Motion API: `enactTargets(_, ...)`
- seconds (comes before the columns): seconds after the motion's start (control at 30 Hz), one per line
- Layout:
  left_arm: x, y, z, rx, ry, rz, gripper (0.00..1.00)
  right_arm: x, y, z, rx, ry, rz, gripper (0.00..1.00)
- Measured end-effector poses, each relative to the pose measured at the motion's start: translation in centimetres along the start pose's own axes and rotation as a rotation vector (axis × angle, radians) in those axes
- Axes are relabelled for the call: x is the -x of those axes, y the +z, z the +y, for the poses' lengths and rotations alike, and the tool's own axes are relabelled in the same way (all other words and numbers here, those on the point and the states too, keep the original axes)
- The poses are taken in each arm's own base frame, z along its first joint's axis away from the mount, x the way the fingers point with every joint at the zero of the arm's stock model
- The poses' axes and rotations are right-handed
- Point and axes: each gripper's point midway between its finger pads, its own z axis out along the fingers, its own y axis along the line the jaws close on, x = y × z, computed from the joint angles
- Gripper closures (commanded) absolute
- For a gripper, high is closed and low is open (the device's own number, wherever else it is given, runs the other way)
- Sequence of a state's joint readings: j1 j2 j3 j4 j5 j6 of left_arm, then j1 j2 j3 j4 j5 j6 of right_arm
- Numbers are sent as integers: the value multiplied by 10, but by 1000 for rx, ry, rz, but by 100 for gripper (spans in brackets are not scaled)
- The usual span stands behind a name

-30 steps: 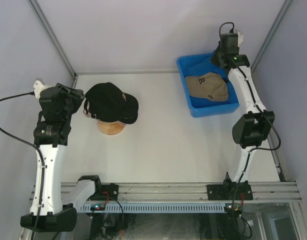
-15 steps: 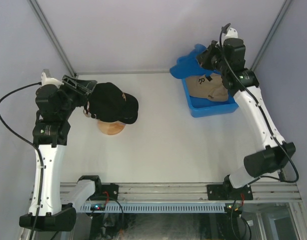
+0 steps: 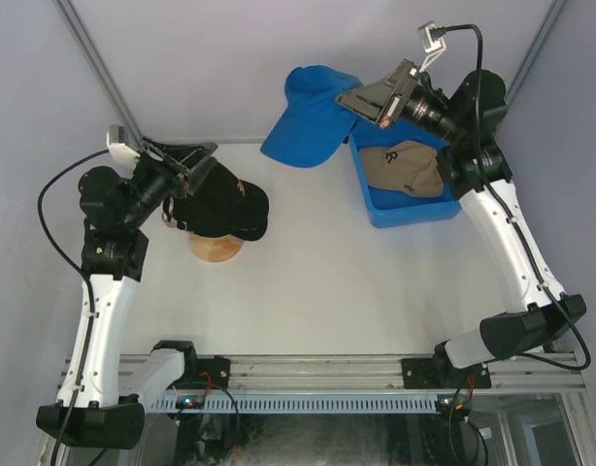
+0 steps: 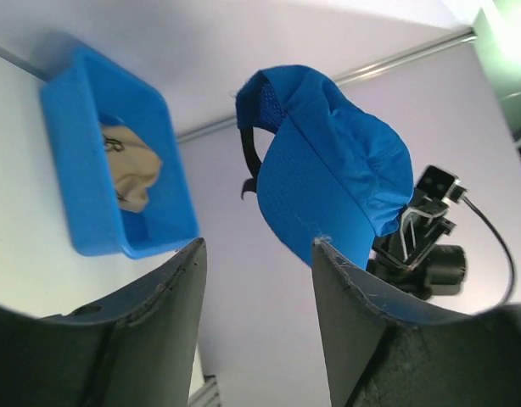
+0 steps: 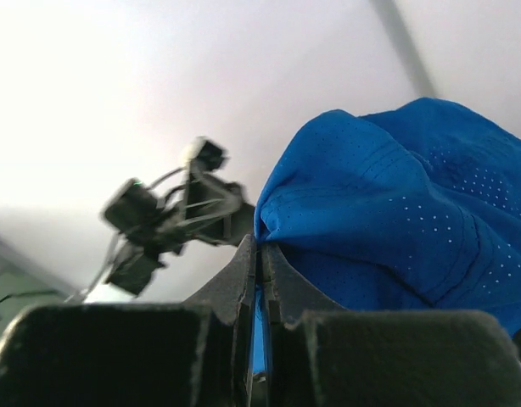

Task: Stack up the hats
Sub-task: Pick up the hat from the bin.

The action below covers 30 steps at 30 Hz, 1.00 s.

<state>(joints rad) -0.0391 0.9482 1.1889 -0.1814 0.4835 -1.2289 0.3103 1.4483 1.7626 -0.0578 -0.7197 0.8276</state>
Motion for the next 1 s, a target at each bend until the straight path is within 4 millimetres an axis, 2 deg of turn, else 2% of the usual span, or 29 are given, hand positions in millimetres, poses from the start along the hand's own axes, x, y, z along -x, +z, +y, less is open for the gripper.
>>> enactTargets(0.13, -7, 0, -9, -88, -85, 30, 41, -5, 10, 33, 182, 73, 56, 100)
enactTargets(0.33, -17, -2, -37, -244, -187, 80, 40, -15, 26, 78, 411, 180, 133, 100)
enactTargets(0.57, -16, -18, -73, -450, -269, 105, 39, -24, 38, 116, 576, 256, 195, 100)
enactTargets(0.7, -15, -28, -86, -536, -307, 116, 39, -27, 40, 128, 631, 284, 212, 100)
enactTargets(0.87, -10, -43, -109, -655, -325, 114, 41, -31, 43, 133, 679, 322, 227, 100)
enactTargets(0.93, -8, -49, -115, -700, -334, 114, 44, -35, 47, 131, 694, 347, 240, 100)
enactTargets(1.0, -5, -54, -121, -747, -344, 110, 52, -41, 53, 128, 700, 375, 257, 100)
